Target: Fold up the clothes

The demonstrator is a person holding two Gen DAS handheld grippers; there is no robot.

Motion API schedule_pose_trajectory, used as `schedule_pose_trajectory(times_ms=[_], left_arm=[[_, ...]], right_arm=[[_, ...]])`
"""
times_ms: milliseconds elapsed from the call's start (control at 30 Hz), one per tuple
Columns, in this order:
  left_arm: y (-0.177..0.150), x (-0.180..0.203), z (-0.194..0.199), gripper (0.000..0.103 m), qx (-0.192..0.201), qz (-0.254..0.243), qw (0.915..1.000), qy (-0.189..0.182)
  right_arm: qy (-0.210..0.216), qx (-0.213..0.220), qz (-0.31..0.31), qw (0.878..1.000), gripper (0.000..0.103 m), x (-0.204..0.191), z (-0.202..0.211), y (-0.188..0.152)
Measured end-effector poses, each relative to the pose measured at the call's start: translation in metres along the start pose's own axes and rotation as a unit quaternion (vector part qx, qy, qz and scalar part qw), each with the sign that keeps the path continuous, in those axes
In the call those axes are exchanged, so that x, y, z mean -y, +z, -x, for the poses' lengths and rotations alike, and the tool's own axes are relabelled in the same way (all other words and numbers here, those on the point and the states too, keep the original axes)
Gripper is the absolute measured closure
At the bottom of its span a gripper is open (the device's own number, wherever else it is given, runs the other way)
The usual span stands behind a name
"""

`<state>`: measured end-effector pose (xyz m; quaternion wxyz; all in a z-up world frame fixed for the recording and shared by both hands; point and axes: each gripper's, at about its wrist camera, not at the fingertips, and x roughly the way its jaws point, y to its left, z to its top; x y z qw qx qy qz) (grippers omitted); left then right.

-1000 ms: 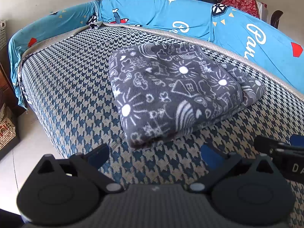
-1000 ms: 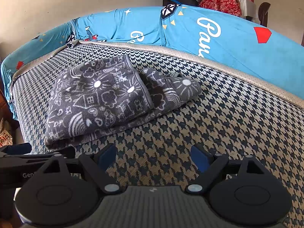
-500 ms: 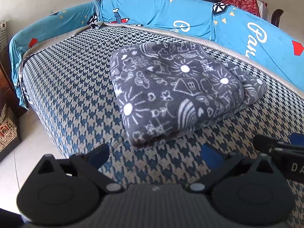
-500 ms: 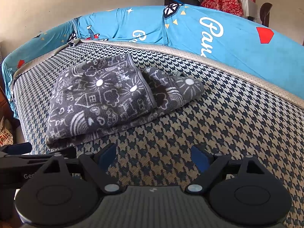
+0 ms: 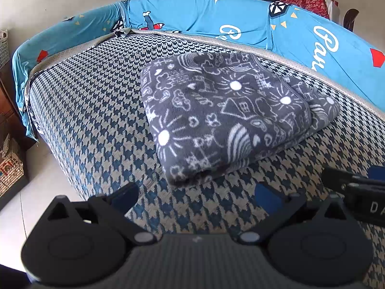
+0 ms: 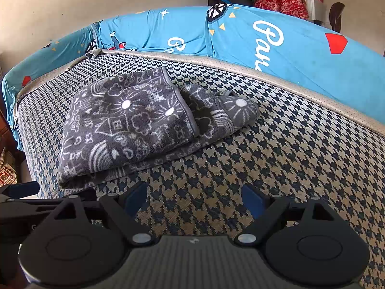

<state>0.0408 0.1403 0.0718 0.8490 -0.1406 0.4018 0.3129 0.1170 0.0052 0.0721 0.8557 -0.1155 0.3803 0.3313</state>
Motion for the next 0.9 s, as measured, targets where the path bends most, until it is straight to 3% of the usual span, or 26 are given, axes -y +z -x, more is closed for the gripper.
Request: schedule_pose_trajectory(times_ms=[900], left_arm=[[-0.0024,-0.0012,0.0003,0.000,-0.006,0.006,1.0000,-0.003]], right_arm=[[0.000,0.001,0.001,1.000,0.017,-0.0008,0.0001,-0.0004]])
